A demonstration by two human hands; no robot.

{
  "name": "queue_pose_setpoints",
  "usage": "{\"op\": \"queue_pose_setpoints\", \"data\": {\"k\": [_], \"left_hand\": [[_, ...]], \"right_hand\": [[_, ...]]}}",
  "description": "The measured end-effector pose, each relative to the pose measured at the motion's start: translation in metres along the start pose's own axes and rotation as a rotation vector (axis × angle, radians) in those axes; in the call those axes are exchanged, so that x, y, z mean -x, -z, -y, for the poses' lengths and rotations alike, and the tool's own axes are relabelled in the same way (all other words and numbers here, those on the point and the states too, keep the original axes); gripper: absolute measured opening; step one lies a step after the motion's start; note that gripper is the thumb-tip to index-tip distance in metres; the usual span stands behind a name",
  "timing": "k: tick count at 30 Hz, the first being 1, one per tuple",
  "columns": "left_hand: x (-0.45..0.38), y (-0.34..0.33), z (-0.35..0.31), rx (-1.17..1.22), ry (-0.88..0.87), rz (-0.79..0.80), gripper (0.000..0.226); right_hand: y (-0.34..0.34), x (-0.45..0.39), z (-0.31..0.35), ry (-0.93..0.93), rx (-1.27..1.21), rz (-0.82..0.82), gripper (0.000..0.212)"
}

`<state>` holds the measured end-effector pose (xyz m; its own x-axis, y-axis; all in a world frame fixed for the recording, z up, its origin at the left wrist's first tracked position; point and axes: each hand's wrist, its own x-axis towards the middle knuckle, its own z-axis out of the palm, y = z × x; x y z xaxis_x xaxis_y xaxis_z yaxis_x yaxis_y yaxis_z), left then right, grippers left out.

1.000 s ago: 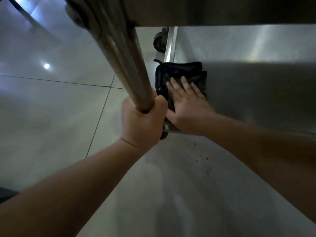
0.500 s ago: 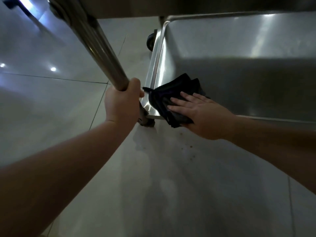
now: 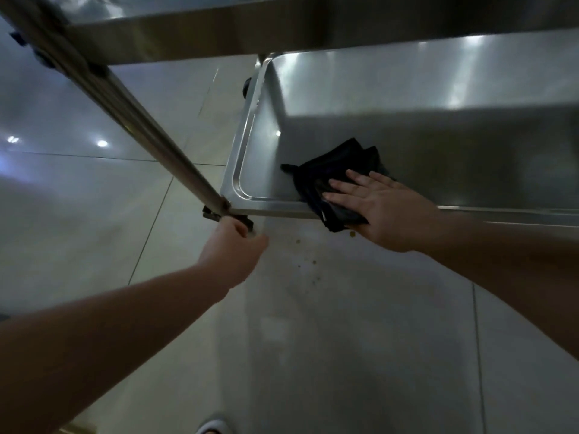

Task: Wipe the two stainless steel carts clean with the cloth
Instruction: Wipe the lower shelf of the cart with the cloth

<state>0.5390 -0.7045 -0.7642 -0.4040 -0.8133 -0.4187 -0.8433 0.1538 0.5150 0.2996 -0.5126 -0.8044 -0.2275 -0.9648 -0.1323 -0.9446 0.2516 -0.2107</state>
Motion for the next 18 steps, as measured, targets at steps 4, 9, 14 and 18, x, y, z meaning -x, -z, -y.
{"op": "queue_pose_setpoints", "data": {"k": [4, 9, 14, 18], "left_hand": [[0.023, -0.024, -0.035, -0.135, -0.304, 0.100, 0.025], [0.037, -0.059, -0.077, -0.332, -0.626, 0.184, 0.043], [0.047, -0.094, -0.102, -0.475, -0.850, 0.183, 0.068], [0.059, -0.115, -0.120, -0.543, -0.972, 0.136, 0.069]], "right_hand": [[-0.002, 0.031, -0.031, -0.010, 0.049, -0.005, 0.067], [0.001, 0.078, -0.065, -0.056, 0.052, -0.012, 0.062], [0.006, 0.126, -0.099, -0.105, 0.076, -0.020, 0.062], [0.007, 0.163, -0.128, -0.148, 0.088, -0.016, 0.063]]}}
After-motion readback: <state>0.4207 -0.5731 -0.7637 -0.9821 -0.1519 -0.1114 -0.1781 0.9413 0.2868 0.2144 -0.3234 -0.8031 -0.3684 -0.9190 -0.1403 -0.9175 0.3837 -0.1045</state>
